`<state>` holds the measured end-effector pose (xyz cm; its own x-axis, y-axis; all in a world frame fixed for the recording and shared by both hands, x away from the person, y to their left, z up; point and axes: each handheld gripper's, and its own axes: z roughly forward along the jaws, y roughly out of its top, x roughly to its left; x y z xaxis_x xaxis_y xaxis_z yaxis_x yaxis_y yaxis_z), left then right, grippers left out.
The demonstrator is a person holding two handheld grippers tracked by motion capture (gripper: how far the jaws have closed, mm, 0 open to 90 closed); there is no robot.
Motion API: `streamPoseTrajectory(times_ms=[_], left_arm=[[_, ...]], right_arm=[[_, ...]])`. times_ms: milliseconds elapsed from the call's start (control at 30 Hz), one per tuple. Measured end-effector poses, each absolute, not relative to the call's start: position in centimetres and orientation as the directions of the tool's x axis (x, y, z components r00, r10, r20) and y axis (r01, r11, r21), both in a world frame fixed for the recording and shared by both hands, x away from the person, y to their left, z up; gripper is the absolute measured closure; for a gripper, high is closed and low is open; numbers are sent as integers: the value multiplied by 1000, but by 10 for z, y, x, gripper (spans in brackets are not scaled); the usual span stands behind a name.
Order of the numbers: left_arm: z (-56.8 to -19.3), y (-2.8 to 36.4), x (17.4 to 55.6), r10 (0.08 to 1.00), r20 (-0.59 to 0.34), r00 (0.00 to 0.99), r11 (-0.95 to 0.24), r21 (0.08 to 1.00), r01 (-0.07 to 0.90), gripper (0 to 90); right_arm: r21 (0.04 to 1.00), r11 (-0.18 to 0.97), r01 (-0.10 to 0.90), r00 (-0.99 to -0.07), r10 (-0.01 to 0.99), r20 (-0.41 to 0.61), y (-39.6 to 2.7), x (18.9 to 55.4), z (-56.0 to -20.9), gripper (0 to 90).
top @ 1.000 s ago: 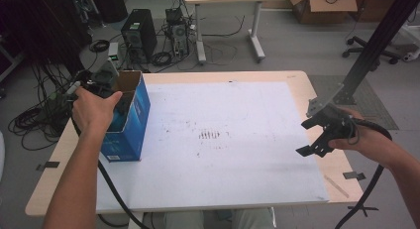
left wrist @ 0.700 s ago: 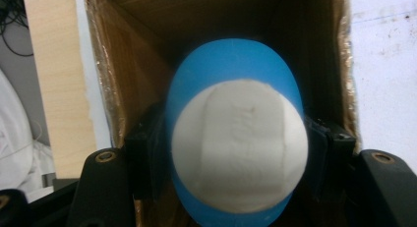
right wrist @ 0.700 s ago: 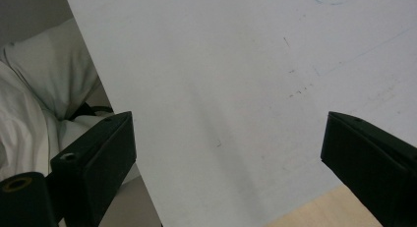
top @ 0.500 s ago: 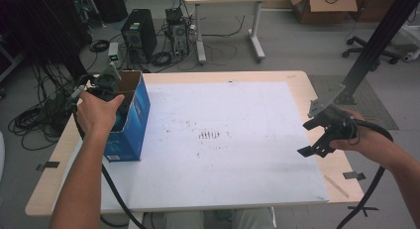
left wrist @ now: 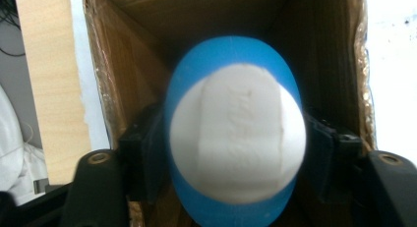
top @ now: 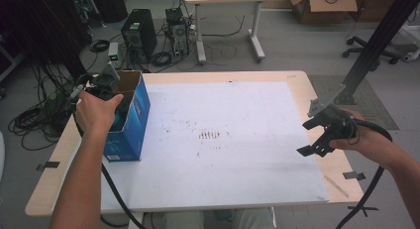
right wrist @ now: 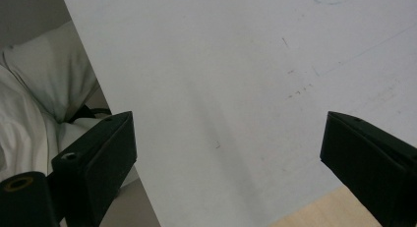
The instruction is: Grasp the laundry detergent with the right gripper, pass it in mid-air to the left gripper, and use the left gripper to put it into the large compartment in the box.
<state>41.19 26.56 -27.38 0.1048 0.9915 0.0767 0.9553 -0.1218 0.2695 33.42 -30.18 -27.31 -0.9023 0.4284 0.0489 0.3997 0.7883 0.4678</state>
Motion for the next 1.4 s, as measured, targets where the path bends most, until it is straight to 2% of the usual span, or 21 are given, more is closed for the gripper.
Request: streamPoseTrajectory(times_ms=[300, 567, 800, 1067, 1400], left_arm=[[-262, 267, 409, 994, 62, 94, -109, 300, 948, 219], [-242, 260, 405, 991, 68, 113, -129, 322, 938, 210], [-221, 243, 399, 980, 79, 184, -199, 304, 932, 192], [-200, 220, 387, 960, 78, 269, -280, 341, 898, 175], [-181, 188, 373, 918, 69, 390, -388, 354, 851, 96]], right_arm=[[469, 789, 398, -903, 427, 46, -300, 333, -272, 68], [476, 786, 394, -903, 428, 40, -303, 329, -269, 67], [483, 783, 392, -902, 431, 33, -305, 325, -266, 68], [492, 776, 395, -898, 438, 30, -307, 321, -262, 68], [492, 775, 397, -897, 441, 29, -308, 316, -261, 69]])
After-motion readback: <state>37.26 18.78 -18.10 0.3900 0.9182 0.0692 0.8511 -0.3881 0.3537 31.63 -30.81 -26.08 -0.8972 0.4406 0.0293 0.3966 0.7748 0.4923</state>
